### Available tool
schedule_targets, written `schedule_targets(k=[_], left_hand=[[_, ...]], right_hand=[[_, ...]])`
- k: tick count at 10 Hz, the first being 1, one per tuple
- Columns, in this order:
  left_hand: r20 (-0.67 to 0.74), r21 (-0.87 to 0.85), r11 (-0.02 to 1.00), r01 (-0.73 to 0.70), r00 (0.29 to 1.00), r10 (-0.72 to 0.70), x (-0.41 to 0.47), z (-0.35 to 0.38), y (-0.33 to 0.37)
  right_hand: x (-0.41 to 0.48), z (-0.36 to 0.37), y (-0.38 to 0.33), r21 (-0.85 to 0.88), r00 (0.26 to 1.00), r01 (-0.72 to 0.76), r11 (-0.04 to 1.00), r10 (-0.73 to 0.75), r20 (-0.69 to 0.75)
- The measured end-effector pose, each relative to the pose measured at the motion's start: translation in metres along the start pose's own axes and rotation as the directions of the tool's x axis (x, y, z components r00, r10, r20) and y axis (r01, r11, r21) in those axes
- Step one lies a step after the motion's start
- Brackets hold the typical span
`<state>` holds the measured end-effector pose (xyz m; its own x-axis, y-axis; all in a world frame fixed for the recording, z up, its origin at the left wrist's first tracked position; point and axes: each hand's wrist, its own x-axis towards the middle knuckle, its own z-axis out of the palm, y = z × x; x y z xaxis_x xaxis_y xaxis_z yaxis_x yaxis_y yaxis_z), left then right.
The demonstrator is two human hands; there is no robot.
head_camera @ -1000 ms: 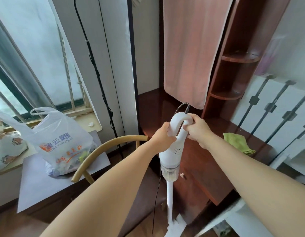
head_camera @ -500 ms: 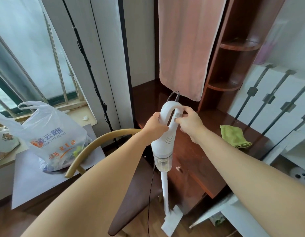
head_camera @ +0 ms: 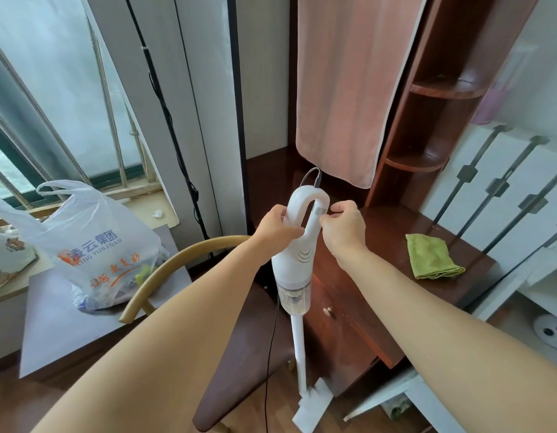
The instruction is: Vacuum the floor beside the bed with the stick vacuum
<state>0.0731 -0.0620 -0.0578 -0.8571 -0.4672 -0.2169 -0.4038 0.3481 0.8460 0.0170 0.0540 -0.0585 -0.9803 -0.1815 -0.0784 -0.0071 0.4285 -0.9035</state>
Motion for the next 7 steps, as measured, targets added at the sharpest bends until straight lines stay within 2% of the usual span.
schedule_targets(k=[2,4,5,6,7], left_hand=[[-0.014,-0.086,0.996,0.007,1.0,-0.008,-0.008,-0.01,0.001],[-0.165,-0.133,0.989,-0.072,0.985,0.049,-0.024,-0.016,0.001],[-0.186,-0.129,0.987,-0.095,0.98,0.07,-0.035,-0.019,0.001],[-0.117,-0.019,0.998,-0.064,0.991,0.061,-0.044,-0.02,-0.001],[-0.24,-0.055,0.994,-0.09,0.968,0.074,-0.051,-0.024,0.004]], right_hand=[[-0.009,0.004,-0.002,0.039,0.996,0.075,0.996,-0.077,0.048],[-0.017,0.001,-0.005,0.072,0.991,0.13,0.989,-0.132,0.033],[-0.023,-0.003,-0.011,0.042,0.981,0.168,0.985,-0.171,0.095],[-0.026,-0.008,-0.013,-0.003,0.961,0.171,0.985,-0.166,0.221],[-0.029,-0.013,-0.018,0.006,0.962,0.188,0.982,-0.185,0.2]])
